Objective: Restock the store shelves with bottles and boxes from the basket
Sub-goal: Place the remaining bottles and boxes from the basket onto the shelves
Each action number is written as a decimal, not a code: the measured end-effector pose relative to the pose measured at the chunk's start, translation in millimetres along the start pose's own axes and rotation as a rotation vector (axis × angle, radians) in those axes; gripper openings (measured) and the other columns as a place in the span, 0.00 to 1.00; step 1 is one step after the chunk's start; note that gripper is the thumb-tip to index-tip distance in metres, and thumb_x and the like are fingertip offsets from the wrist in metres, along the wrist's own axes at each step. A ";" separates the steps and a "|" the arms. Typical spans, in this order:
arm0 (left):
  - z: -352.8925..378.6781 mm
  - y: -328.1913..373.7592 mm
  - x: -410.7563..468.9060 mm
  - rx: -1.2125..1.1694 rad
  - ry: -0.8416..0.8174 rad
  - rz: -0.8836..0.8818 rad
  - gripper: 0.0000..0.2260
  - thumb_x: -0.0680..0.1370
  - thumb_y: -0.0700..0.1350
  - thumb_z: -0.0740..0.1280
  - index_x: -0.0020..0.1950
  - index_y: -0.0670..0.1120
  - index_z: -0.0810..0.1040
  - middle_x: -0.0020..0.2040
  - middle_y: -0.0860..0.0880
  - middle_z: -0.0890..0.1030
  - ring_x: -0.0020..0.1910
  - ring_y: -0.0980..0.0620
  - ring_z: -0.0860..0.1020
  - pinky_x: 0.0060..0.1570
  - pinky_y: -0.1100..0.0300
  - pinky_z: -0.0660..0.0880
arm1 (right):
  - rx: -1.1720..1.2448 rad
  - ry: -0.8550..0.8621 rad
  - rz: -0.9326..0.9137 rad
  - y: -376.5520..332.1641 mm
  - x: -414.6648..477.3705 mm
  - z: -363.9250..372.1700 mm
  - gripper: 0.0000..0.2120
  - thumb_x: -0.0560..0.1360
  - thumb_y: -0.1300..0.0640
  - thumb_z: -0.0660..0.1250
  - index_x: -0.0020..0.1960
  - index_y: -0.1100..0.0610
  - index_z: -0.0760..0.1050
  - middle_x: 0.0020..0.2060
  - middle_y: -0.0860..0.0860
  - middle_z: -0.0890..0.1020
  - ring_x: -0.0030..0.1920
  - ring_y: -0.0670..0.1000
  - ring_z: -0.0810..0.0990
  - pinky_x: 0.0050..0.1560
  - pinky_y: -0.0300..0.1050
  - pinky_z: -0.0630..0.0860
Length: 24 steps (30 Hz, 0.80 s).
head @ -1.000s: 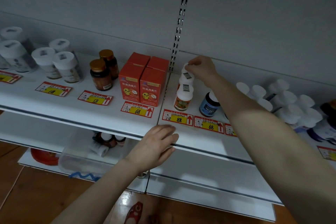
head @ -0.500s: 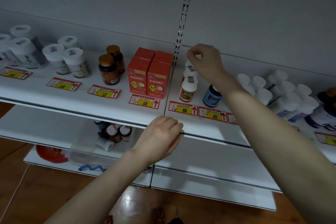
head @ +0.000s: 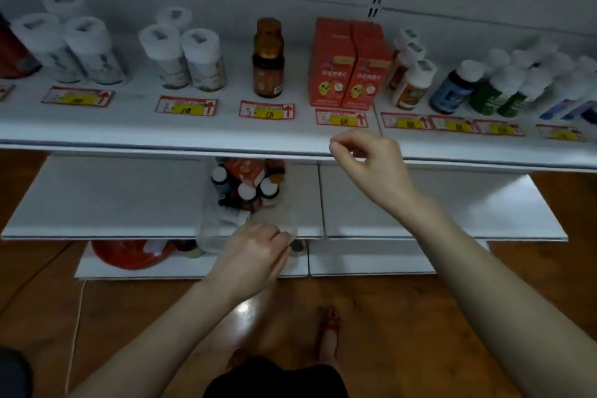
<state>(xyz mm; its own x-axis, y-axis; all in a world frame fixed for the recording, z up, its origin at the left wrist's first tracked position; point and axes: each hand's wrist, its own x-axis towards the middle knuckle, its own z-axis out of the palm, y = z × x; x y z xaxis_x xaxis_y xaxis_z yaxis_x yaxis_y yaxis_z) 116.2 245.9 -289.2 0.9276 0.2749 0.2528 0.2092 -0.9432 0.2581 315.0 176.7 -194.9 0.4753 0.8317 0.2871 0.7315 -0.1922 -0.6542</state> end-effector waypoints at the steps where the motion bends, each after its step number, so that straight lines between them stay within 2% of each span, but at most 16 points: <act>1: 0.2 -9.0 -13.7 -0.014 -0.039 -0.027 0.13 0.74 0.46 0.58 0.38 0.44 0.80 0.32 0.48 0.79 0.31 0.49 0.77 0.33 0.60 0.74 | -0.005 -0.031 0.023 -1.6 -9.9 13.9 0.07 0.74 0.60 0.65 0.46 0.60 0.81 0.39 0.47 0.80 0.42 0.41 0.76 0.44 0.28 0.70; 5: 5.3 -46.5 -54.6 -0.053 -0.158 -0.171 0.15 0.73 0.47 0.57 0.41 0.43 0.81 0.34 0.47 0.80 0.33 0.46 0.79 0.33 0.59 0.77 | 0.000 -0.151 0.165 2.3 -36.1 61.9 0.08 0.75 0.60 0.65 0.50 0.63 0.80 0.44 0.55 0.83 0.44 0.47 0.78 0.49 0.42 0.75; 10: 24.9 -91.1 -67.9 0.030 -0.162 -0.290 0.16 0.72 0.48 0.58 0.41 0.41 0.82 0.34 0.46 0.81 0.31 0.46 0.79 0.28 0.61 0.74 | 0.049 -0.265 0.331 24.1 -39.9 132.2 0.12 0.75 0.60 0.66 0.56 0.63 0.77 0.47 0.57 0.82 0.44 0.48 0.76 0.49 0.37 0.72; 14: 58.9 -120.1 -62.6 0.044 -0.120 -0.323 0.18 0.72 0.48 0.56 0.42 0.39 0.81 0.36 0.44 0.81 0.33 0.44 0.79 0.30 0.59 0.75 | 0.027 -0.281 0.402 55.0 -23.2 195.4 0.18 0.74 0.58 0.67 0.61 0.64 0.73 0.50 0.59 0.79 0.48 0.52 0.76 0.52 0.43 0.73; 18: 107.2 -148.3 -49.8 0.038 -0.069 -0.309 0.18 0.72 0.47 0.56 0.44 0.37 0.81 0.36 0.41 0.80 0.33 0.42 0.79 0.32 0.56 0.76 | -0.033 -0.273 0.401 96.4 -4.6 265.7 0.21 0.74 0.57 0.68 0.64 0.64 0.70 0.58 0.61 0.75 0.57 0.57 0.75 0.46 0.33 0.65; 21: 137.5 -160.9 -47.4 0.038 -0.060 -0.299 0.18 0.73 0.47 0.56 0.42 0.37 0.80 0.36 0.41 0.80 0.34 0.41 0.79 0.33 0.54 0.77 | -0.050 -0.244 0.424 122.7 10.1 304.1 0.23 0.75 0.57 0.67 0.67 0.62 0.67 0.63 0.60 0.71 0.62 0.58 0.71 0.58 0.43 0.68; 24: 159.9 -169.1 -50.3 0.055 -0.034 -0.277 0.16 0.73 0.46 0.57 0.41 0.37 0.80 0.36 0.41 0.80 0.35 0.41 0.79 0.34 0.54 0.78 | -0.192 -0.234 0.357 145.0 27.2 329.6 0.24 0.75 0.53 0.66 0.66 0.61 0.66 0.64 0.58 0.69 0.65 0.57 0.67 0.62 0.44 0.65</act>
<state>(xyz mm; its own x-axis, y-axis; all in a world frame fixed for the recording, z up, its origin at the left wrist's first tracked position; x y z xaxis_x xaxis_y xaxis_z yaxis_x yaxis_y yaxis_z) 83.6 361.7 -494.7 0.8426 0.5178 0.1481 0.4716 -0.8421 0.2616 272.9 343.1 -512.6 0.6067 0.7869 -0.1128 0.6301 -0.5625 -0.5353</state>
